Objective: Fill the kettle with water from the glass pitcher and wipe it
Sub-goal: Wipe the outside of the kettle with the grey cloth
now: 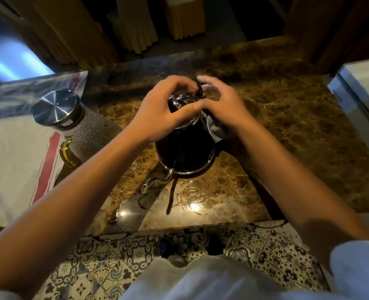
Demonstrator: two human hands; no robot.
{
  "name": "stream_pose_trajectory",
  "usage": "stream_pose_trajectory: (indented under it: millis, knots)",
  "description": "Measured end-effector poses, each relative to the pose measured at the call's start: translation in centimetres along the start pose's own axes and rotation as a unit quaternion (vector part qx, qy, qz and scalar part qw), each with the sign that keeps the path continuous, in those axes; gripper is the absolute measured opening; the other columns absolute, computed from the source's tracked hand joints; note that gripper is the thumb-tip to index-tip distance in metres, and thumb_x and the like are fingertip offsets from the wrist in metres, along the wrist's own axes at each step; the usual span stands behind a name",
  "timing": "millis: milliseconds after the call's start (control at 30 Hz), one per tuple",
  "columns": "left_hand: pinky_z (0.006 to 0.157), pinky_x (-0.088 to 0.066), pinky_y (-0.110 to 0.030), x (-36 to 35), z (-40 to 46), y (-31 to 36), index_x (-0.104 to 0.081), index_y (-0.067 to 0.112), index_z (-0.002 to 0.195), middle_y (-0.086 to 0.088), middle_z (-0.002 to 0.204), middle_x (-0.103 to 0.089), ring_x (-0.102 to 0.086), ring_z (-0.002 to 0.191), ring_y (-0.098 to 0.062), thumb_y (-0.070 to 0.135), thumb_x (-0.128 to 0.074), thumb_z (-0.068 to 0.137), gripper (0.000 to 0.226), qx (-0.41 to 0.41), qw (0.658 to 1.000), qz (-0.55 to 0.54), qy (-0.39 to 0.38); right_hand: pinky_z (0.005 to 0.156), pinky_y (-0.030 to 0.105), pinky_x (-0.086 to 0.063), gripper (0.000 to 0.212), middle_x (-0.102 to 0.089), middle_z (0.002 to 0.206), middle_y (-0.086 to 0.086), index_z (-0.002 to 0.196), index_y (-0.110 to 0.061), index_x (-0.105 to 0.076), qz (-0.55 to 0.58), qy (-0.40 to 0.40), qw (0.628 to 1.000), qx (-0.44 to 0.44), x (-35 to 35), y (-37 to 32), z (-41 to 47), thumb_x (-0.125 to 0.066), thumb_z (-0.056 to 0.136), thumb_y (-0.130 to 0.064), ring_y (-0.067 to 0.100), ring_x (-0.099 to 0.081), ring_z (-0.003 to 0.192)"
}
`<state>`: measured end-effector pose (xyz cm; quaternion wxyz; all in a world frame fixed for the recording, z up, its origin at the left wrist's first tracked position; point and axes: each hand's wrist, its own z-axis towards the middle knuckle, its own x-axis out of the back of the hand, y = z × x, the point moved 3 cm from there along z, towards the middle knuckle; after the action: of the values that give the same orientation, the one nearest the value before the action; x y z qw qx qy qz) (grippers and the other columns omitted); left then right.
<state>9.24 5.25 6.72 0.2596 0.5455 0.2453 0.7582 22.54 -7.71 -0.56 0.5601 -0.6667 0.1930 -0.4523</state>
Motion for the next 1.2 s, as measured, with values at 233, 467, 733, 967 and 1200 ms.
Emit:
stream_pose_trajectory:
  millis: [233,467,733,967,1200]
  knots:
    - [0.102,-0.054,-0.044,1.4,-1.6,1.1,-0.055,0.026,0.139,0.002,0.138,-0.06,-0.057,0.124,-0.017,0.083,-0.061,0.074,0.087,0.104,0.98,0.157,-0.062,0.088,0.01,-0.046,0.028,-0.069,0.104,-0.018,0.126,-0.02,-0.071,-0.049,-0.084,0.993,0.062,0.2,0.0,1.5,-0.067,0.099,-0.02,-0.01,-0.06,0.1]
    - [0.103,-0.053,-0.04,0.7,-1.0,2.8,-0.052,0.026,0.145,0.001,0.144,-0.059,-0.057,0.129,-0.018,0.067,-0.073,0.076,0.083,0.112,0.979,0.147,-0.083,0.085,0.018,-0.053,0.025,-0.075,0.105,-0.011,0.121,-0.021,-0.074,-0.027,-0.064,0.996,0.059,2.7,2.3,0.5,-0.073,0.096,-0.024,-0.005,-0.067,0.098]
    - [0.105,-0.05,-0.045,0.6,0.4,2.7,-0.051,0.034,0.148,0.004,0.15,-0.05,-0.049,0.137,-0.019,0.074,-0.065,0.078,0.082,0.097,0.973,0.192,-0.084,0.087,0.021,-0.056,0.024,-0.077,0.108,-0.004,0.115,-0.029,-0.075,-0.038,-0.011,0.998,0.039,6.7,4.4,-1.6,-0.078,0.091,-0.025,0.007,-0.071,0.102]
    - [0.086,-0.051,-0.035,0.6,-0.2,2.4,-0.066,0.028,0.136,0.005,0.138,-0.065,-0.063,0.121,-0.015,0.08,-0.068,0.072,0.082,0.106,0.968,0.227,0.023,0.087,0.018,-0.053,0.027,-0.078,0.108,-0.005,0.116,-0.027,-0.078,-0.068,0.023,0.997,0.039,7.9,5.4,-4.0,-0.078,0.09,-0.033,0.007,-0.071,0.103]
    - [0.096,-0.058,-0.046,1.0,-1.0,1.4,-0.068,0.024,0.134,0.002,0.135,-0.069,-0.066,0.115,-0.013,0.072,-0.066,0.073,0.077,0.126,0.975,0.175,0.049,0.076,0.0,-0.043,0.027,-0.067,0.097,-0.02,0.116,-0.032,-0.071,-0.049,0.066,0.996,0.023,7.1,4.7,-7.3,-0.079,0.091,-0.029,-0.012,-0.061,0.09]
